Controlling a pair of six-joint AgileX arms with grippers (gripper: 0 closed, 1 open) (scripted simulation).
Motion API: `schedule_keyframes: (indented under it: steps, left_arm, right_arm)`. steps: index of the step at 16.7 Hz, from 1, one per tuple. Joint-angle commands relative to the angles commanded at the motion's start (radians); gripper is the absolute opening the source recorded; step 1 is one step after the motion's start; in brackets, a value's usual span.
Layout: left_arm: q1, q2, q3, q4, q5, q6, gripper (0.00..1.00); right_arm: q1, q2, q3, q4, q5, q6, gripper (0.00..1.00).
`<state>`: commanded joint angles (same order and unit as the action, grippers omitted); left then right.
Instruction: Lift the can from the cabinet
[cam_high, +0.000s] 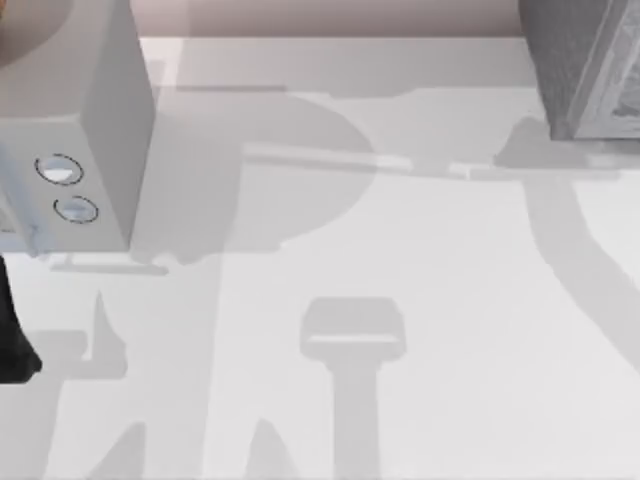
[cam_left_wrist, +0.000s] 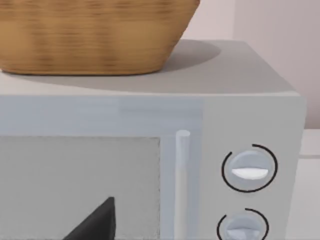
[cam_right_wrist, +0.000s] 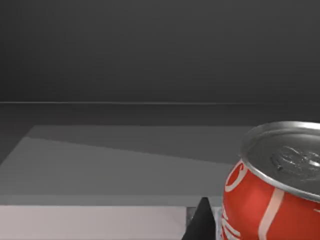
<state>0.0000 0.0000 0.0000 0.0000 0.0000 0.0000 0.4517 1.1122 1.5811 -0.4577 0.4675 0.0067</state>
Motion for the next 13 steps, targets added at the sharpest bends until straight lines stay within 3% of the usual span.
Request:
schedule_keyframes:
  steps: [9, 13]
  left_arm:
    - [0.000, 0.000, 0.000, 0.000, 0.000, 0.000, 1.00]
    - [0.000, 0.000, 0.000, 0.000, 0.000, 0.000, 1.00]
  right_arm:
    - [-0.260, -0.637, -1.006, 0.258, -0.265, -0.006, 0.00]
    - [-0.367, -0.907, -1.361, 0.370, -0.378, -0.007, 0.00]
